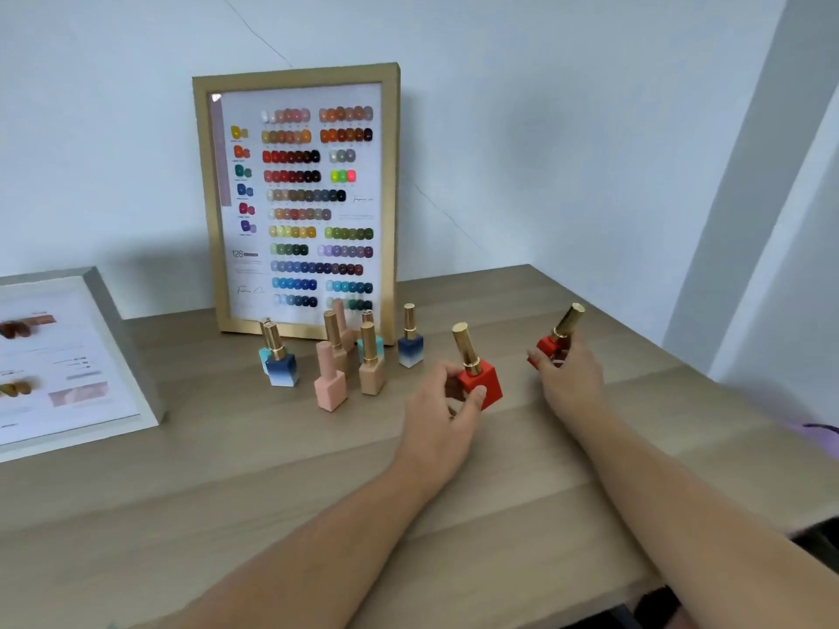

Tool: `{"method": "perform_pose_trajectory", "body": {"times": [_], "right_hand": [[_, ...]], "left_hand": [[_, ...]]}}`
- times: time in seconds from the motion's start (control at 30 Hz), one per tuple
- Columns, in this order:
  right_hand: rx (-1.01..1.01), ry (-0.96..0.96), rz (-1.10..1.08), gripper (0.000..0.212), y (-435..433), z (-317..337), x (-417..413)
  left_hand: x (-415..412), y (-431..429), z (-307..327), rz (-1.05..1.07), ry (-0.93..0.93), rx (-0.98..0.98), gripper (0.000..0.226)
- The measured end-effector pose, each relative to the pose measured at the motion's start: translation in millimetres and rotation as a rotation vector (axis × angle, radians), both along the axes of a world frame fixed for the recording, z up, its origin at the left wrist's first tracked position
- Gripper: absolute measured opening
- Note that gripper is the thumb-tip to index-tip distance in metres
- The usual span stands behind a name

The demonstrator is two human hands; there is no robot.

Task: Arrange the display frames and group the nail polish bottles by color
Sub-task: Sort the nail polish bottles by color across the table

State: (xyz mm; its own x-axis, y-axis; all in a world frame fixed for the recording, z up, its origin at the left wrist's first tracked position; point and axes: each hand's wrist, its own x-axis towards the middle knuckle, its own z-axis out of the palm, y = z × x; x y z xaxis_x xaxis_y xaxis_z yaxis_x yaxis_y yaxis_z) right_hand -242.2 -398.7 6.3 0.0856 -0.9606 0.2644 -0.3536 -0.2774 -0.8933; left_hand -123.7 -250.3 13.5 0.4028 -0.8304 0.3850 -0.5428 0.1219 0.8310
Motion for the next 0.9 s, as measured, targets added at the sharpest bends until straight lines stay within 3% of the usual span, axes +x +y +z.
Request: {"method": "perform_pose_trajectory", "body": {"times": [0.17,0.4,0.63,0.9], "right_hand": [[-0.016,0.003,-0.091,0.021,-33,-1,-22],[-0.018,0.029,-0.143,0.025,-76,-1,-36],[-0.033,0.167,-0.164,0.042,-97,-6,-34],[-0.028,0.262,-0.171,0.043,-96,-6,-32]], "left_hand": [[-22,-85,-5,-0.024,0.038,-0.033,0.015],[-18,-162,-11,-0.007,0.018,0.066,0.014],[-13,-186,-14,-0.049,-0.085,0.101,0.017],[-15,-185,-13,-0.019,-0.070,0.119,0.019]]}}
